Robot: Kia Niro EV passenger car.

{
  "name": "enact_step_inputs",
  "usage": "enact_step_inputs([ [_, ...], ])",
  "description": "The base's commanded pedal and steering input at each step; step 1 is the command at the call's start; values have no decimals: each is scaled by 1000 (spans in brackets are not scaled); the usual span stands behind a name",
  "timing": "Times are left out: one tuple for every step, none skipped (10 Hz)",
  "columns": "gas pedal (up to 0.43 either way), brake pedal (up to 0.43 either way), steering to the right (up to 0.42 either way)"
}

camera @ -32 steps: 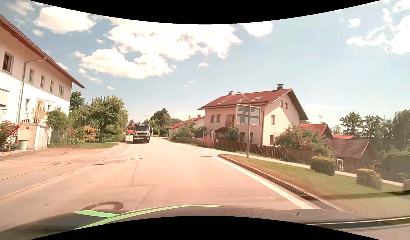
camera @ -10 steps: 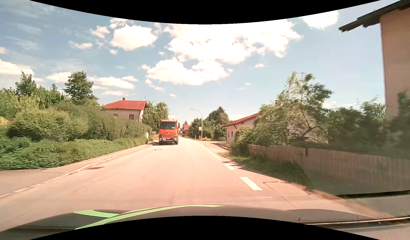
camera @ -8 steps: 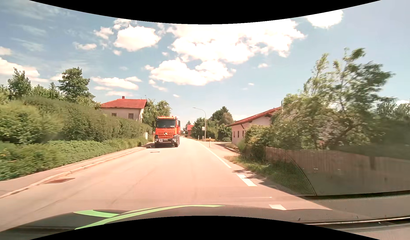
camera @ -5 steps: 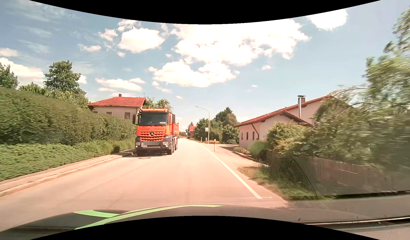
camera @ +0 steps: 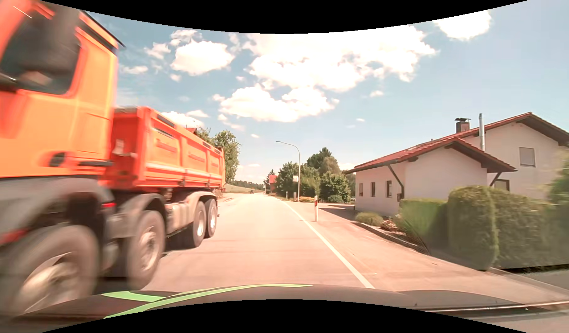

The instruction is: Follow the waypoints while adhering to traffic rules and regulations

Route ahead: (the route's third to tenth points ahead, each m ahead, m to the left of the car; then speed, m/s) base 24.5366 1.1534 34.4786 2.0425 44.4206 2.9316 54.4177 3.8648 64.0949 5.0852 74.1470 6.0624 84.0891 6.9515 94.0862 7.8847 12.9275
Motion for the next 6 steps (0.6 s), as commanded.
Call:
enact_step_inputs([
  [59,0,-25],
  [67,0,-25],
  [67,0,-25],
  [79,0,-24],
  [87,0,-23],
  [98,0,-20],
])
